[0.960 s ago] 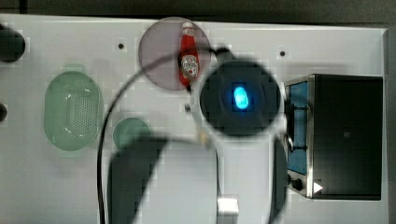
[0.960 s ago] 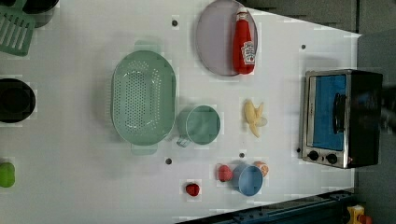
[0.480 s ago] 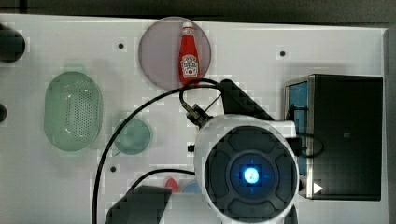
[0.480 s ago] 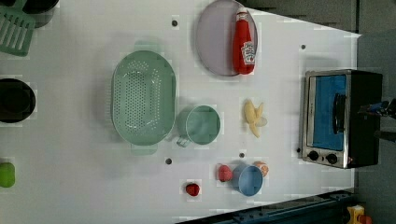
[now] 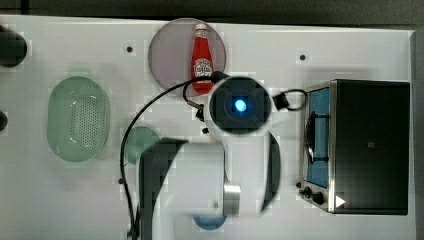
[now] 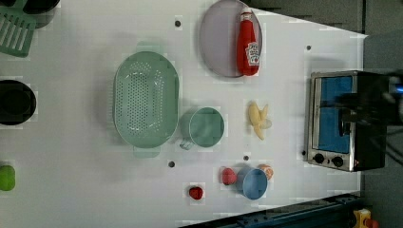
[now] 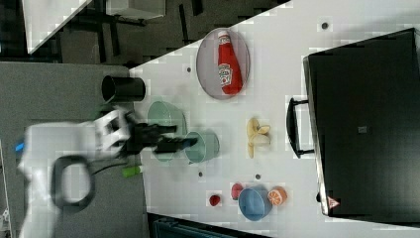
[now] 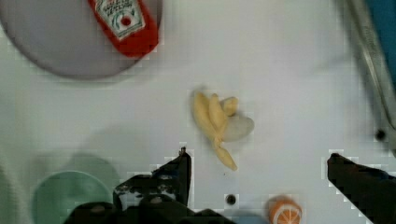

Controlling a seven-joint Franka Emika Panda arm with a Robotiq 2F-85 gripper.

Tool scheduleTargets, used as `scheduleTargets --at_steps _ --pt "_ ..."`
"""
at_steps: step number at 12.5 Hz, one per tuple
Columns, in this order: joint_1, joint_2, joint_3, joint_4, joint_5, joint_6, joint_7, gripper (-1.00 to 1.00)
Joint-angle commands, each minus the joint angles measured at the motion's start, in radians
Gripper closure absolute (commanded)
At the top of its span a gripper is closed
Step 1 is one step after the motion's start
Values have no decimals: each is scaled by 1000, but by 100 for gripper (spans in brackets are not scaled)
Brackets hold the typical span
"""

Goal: Pick Banana and place it in mug.

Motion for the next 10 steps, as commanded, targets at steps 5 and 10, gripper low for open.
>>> scheduleTargets --at_steps 5,10 --pt "-1 249 -7 -88 23 268 -677 -100" --pt "0 375 1 -170 22 476 -710 -100"
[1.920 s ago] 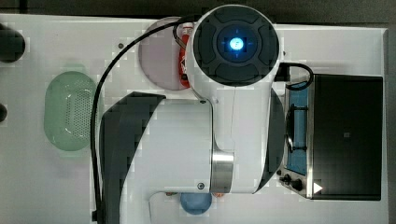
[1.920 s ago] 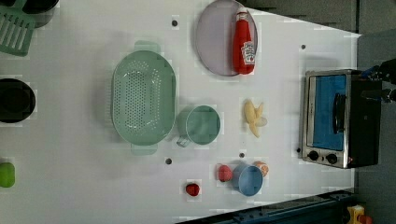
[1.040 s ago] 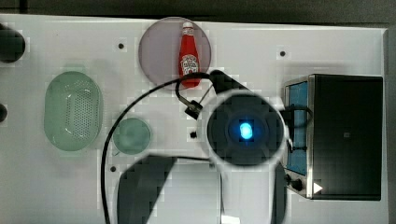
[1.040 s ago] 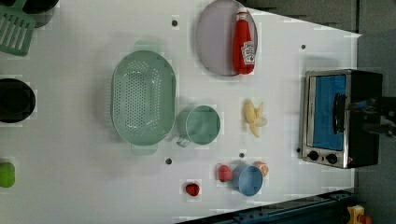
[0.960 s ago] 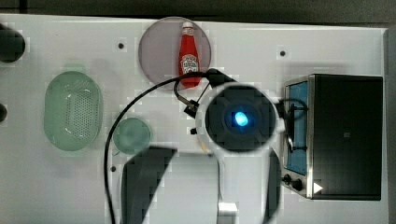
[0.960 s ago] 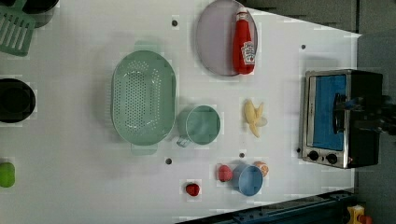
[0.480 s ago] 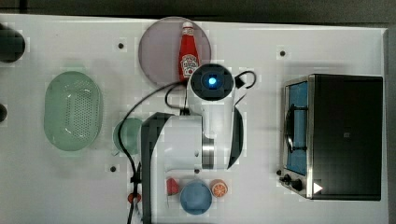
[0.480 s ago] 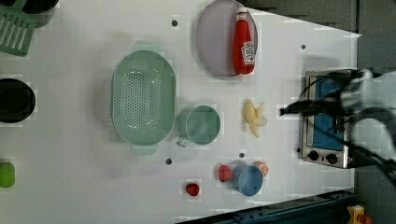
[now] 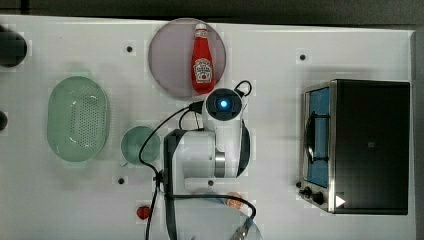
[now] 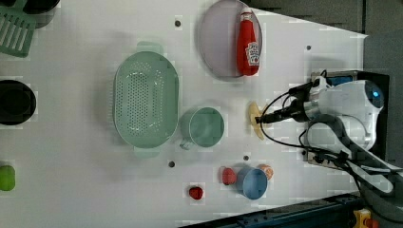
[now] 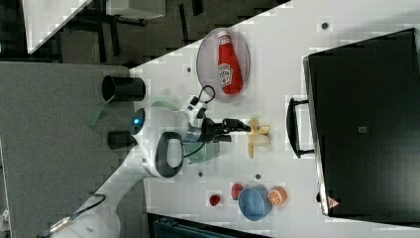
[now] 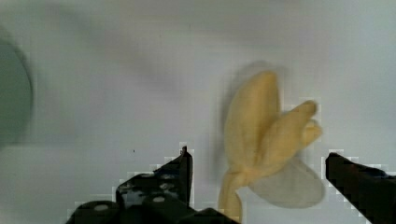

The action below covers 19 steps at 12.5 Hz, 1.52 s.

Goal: Pick Banana and place it in mug.

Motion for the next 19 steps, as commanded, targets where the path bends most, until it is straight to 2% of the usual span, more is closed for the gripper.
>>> scheduleTargets --at_steps 1,4,5,10,11,14,17,19 --pt "-4 -7 -6 -30 -6 60 -119 -100" --pt "-4 30 -13 -50 -6 135 -129 -100" --pt "-5 39 -13 -61 -6 143 -129 -93" --pt "-6 45 -18 -99 -6 187 -129 25" --pt "-6 44 -18 -98 -6 197 -129 54" --pt "-6 -12 -24 -97 -5 194 -125 57" --pt "-10 -243 -57 -75 -4 98 -118 57" --pt "-10 -358 -66 -38 -4 -59 -115 57"
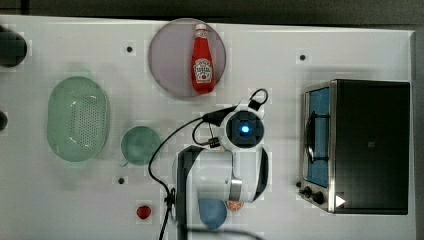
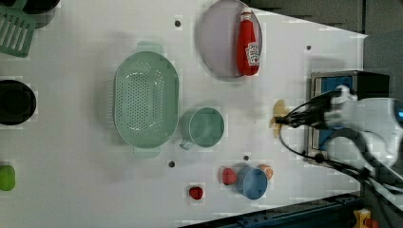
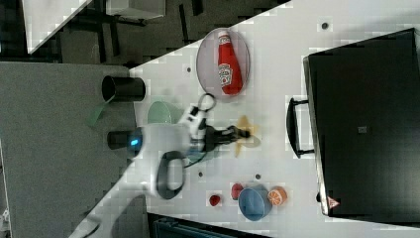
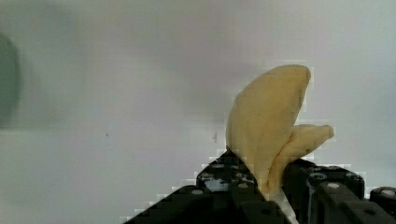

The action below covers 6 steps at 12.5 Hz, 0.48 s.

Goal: Pick Banana and place it in mug.

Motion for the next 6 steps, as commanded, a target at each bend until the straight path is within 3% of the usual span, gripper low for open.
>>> scheduleTargets --at_steps 1,5,6 --pt "13 -199 -10 110 -9 -207 -8 57" --pt "33 -318 40 250 -9 -564 201 57" --pt "40 -327 69 261 -9 -573 250 57"
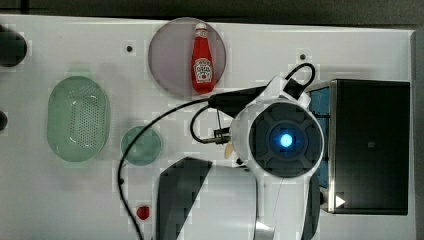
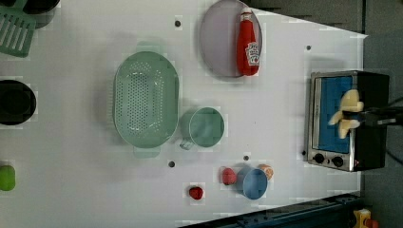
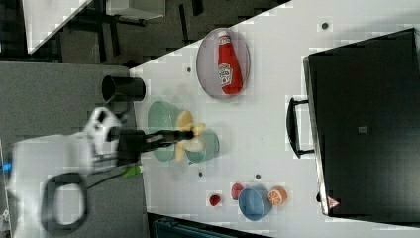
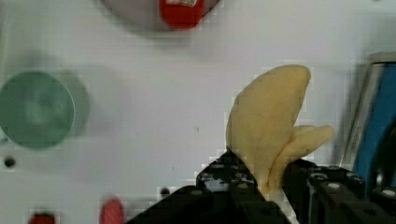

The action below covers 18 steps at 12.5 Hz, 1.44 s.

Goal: Pick Banana and place it in mug.

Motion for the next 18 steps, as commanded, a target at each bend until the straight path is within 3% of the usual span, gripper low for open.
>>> scheduleTargets --at_steps 1,8,11,14,18 --pt "51 -2 101 -8 5 -64 195 56" --pt "74 32 368 -17 55 -58 712 57" --pt "76 78 455 -53 92 39 912 57" --pt "76 141 489 -130 92 233 999 56" --pt "75 298 486 -161 92 356 1008 51"
